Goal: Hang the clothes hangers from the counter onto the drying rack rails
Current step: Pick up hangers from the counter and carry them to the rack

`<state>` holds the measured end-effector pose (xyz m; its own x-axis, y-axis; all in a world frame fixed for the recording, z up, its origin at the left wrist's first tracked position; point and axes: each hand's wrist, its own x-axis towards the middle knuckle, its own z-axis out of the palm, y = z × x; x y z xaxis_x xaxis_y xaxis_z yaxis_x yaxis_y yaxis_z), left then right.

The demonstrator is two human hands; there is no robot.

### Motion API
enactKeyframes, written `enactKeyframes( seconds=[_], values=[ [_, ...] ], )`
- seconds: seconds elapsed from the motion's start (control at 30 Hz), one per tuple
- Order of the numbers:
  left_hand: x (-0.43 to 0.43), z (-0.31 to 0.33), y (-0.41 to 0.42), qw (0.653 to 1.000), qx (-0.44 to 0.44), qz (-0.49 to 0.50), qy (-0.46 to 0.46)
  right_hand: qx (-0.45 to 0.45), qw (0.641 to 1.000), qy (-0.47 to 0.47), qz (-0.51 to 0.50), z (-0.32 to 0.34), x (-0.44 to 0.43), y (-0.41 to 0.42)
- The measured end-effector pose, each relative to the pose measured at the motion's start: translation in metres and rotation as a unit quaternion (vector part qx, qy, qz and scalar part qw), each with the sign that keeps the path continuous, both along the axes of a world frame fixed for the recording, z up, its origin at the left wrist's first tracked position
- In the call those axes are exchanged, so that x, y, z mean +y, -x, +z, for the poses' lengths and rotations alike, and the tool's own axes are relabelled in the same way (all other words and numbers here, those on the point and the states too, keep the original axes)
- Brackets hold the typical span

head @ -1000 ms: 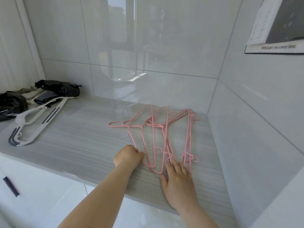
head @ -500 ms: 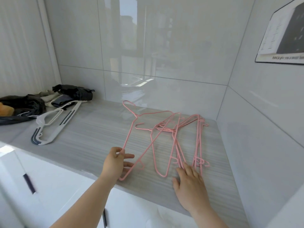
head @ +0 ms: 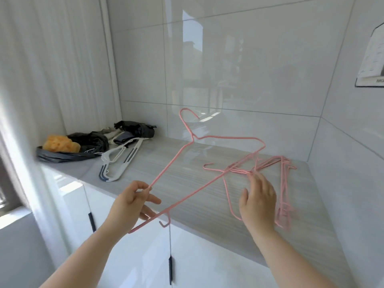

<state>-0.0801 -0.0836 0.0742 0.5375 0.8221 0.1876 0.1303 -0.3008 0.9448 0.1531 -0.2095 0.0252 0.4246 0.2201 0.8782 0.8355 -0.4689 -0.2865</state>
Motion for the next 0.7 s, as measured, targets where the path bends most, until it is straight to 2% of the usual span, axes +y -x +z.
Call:
enactKeyframes(
  seconds=[0.1,0.17,0.23,0.3,0.43,0.57,0.7],
  values=[
    [-0.017,0.014,0.041,0.994,0.062,0.012,-0.089,-0.064,0.995,-0.039,0.070,0.039,0.028,0.016],
    [-0.039,0.022,0.068,0.988,0.083,0.027,-0.123,-0.105,0.987,-0.009,0.122,0.059,0.035,0.030],
    [-0.055,0.025,0.084,0.985,0.107,0.029,-0.131,-0.109,0.980,0.037,0.162,0.066,0.037,0.033],
    [-0.077,0.024,0.102,0.982,0.126,0.066,-0.127,-0.087,0.964,0.058,0.246,0.071,0.033,0.039],
    [-0.119,0.018,0.128,0.967,0.160,0.157,-0.119,-0.127,0.933,0.087,0.326,0.078,0.022,0.063],
    [-0.162,0.015,0.157,0.923,0.270,0.236,-0.137,-0.146,0.882,0.091,0.438,0.082,0.027,0.125],
    [-0.201,0.018,0.210,0.863,0.349,0.335,-0.143,-0.144,0.804,0.089,0.570,0.079,0.021,0.231]
  ],
)
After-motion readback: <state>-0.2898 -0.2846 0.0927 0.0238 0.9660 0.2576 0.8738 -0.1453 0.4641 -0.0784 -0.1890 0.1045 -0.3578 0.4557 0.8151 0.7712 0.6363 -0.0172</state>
